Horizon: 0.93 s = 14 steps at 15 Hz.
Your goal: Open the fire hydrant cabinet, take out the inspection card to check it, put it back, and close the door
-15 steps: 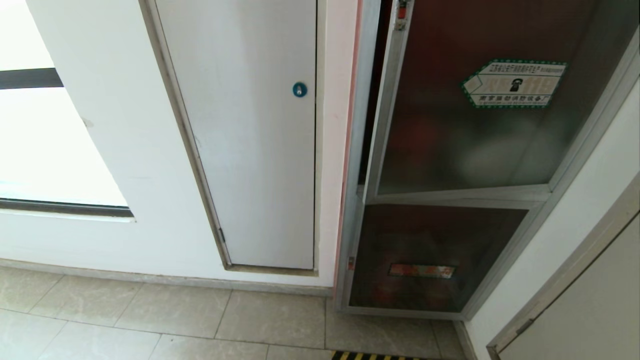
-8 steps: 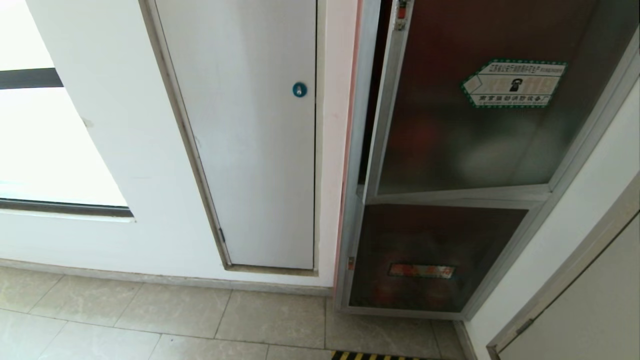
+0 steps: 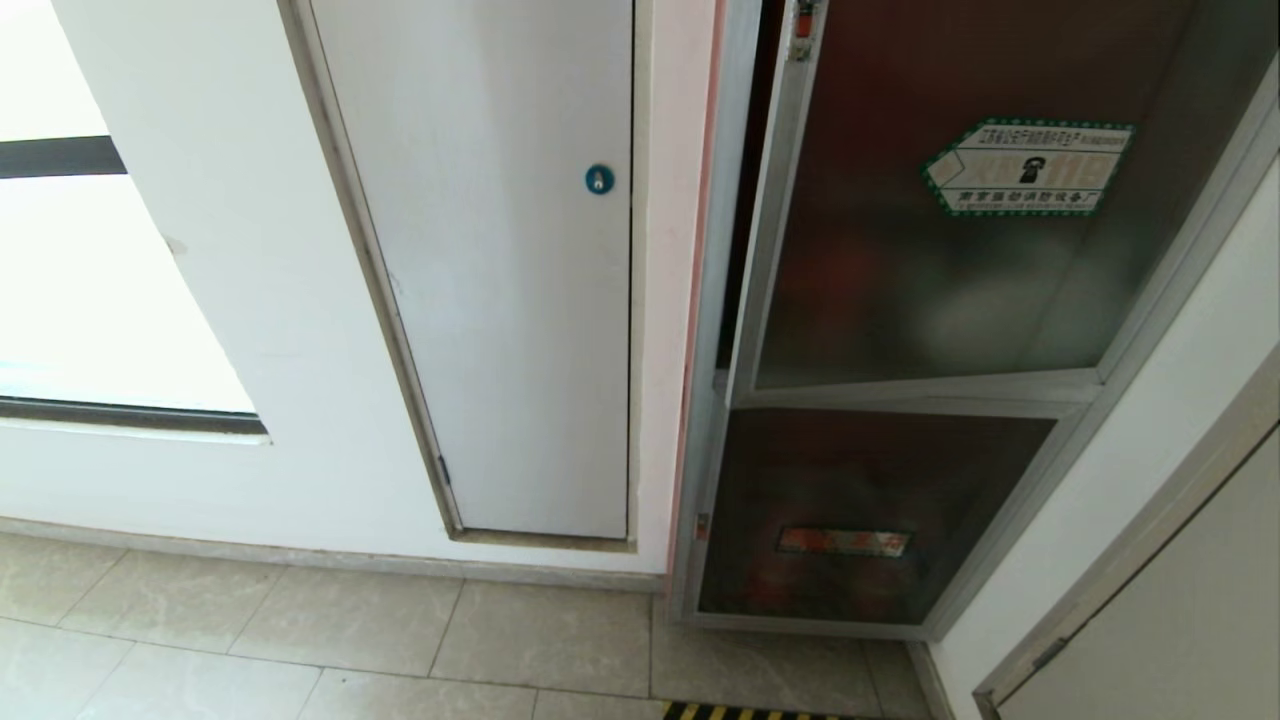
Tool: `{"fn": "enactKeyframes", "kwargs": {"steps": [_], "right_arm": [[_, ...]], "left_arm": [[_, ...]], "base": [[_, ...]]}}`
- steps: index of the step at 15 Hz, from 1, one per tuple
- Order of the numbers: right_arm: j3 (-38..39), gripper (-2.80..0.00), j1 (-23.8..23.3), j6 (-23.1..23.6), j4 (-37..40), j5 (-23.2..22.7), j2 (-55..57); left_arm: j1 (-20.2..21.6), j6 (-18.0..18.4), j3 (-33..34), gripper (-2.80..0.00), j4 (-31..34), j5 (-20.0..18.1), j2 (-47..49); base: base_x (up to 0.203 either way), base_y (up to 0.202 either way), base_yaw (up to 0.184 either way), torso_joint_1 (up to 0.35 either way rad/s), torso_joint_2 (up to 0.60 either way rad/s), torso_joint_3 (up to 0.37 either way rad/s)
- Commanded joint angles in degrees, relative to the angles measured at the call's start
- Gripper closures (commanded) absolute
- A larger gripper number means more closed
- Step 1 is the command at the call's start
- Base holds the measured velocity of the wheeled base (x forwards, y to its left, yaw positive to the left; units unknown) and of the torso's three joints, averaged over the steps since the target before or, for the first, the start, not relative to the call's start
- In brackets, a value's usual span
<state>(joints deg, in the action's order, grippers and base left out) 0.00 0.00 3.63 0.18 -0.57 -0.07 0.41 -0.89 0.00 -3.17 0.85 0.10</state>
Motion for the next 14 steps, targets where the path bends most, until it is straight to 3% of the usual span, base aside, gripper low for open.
{"fn": "enactKeyframes", "kwargs": {"steps": [1, 6, 14], "right_arm": [[0.0, 0.0, 0.0, -0.2, 0.0, 0.0, 0.1], [0.0, 0.0, 0.0, 2.0, 0.0, -1.1, 0.1], [0.0, 0.0, 0.0, 1.1, -0.1, -1.0, 0.1]], "left_arm": [[0.0, -0.1, 1.1, 0.0, -0.1, 0.0, 0.0], [0.0, 0.0, 1.1, 0.0, -0.1, 0.0, 0.0], [0.0, 0.0, 1.0, 0.0, 0.0, 0.0, 0.0]], "base": [[0.0, 0.0, 0.0, 0.0, 0.0, 0.0], [0.0, 0.0, 0.0, 0.0, 0.0, 0.0], [0.0, 0.0, 0.0, 0.0, 0.0, 0.0]]}}
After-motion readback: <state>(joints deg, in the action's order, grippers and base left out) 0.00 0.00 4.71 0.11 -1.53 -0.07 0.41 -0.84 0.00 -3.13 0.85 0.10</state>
